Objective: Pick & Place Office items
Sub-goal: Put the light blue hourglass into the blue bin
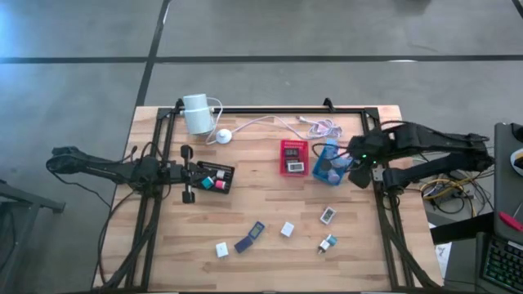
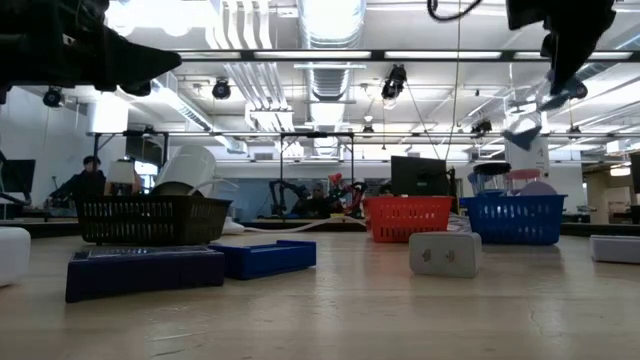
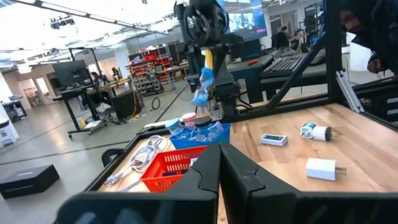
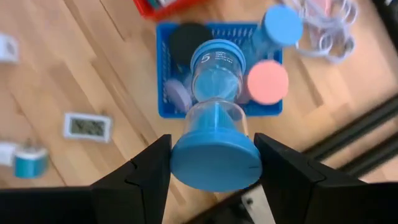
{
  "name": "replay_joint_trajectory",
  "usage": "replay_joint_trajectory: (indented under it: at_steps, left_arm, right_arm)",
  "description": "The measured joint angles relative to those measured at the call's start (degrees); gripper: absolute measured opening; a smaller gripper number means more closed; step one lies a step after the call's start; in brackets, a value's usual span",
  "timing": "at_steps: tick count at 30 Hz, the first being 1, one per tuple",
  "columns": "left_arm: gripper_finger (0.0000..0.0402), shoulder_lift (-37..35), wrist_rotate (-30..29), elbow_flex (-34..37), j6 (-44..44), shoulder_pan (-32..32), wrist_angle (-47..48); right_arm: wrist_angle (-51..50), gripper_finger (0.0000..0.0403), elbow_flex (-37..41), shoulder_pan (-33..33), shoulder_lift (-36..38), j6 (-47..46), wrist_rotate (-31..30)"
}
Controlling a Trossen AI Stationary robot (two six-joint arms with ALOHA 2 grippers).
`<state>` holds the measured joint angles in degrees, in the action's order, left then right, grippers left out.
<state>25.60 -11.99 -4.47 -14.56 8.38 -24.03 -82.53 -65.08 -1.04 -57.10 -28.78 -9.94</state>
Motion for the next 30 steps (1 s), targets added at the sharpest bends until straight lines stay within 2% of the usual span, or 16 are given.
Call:
replay_joint_trajectory:
  at_steps: [4,18,30]
  left_arm:
    - [0.0013,0.0,0.0,0.0,1.2,0.0,0.0]
    - [0.0012,0.0,0.0,0.0,2.5,0.0,0.0]
    - [0.0011,0.0,0.0,0.0,2.6,0.0,0.5]
  right_arm:
    - [-0.3,0.0196,2.1,0.0,-2.7,0.3,1.5]
    - [0.4,0.0196,5.9,-0.5,-11.8,3.9,0.8]
    - [0.2,0.0196,3.6,-6.8,-16.5,10.3,0.2]
